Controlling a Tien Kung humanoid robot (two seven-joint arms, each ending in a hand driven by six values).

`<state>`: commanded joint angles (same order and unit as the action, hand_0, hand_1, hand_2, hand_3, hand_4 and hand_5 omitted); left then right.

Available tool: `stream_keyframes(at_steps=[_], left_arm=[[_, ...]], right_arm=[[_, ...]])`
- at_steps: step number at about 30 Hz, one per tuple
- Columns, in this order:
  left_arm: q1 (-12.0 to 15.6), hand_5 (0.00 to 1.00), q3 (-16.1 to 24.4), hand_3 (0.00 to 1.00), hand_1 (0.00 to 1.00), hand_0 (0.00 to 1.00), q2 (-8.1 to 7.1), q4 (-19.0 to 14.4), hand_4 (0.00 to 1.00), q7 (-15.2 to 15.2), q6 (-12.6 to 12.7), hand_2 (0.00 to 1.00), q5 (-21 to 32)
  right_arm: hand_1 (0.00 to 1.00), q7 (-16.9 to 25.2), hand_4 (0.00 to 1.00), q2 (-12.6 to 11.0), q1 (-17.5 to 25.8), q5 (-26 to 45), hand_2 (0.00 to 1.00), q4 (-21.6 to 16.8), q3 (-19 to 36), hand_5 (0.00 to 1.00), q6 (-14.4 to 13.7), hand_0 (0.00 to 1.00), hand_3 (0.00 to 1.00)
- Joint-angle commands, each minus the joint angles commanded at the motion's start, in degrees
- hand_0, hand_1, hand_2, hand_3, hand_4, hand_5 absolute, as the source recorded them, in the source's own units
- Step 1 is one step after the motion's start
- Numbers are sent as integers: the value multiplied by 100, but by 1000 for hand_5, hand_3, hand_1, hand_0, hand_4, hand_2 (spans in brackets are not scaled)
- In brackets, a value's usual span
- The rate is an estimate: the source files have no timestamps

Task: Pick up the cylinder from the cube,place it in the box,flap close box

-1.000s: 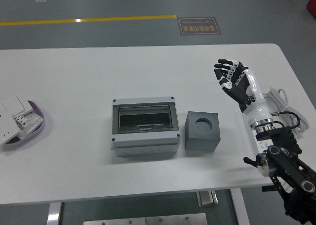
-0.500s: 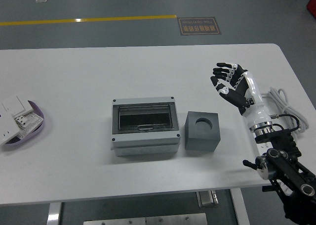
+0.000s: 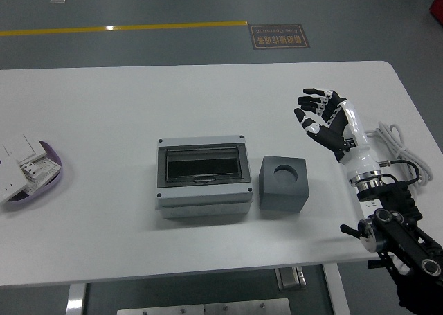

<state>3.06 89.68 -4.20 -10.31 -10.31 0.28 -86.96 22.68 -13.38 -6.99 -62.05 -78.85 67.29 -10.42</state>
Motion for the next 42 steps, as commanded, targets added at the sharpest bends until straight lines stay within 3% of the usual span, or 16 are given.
stream_keyframes(at_steps=[42], left_arm=[[3,160,70,631,613,588,161,0,649,12,19,606,18]], right_arm=[[609,-36,719,-8,-93,-89,561,-113,41,78,-10,608,581]])
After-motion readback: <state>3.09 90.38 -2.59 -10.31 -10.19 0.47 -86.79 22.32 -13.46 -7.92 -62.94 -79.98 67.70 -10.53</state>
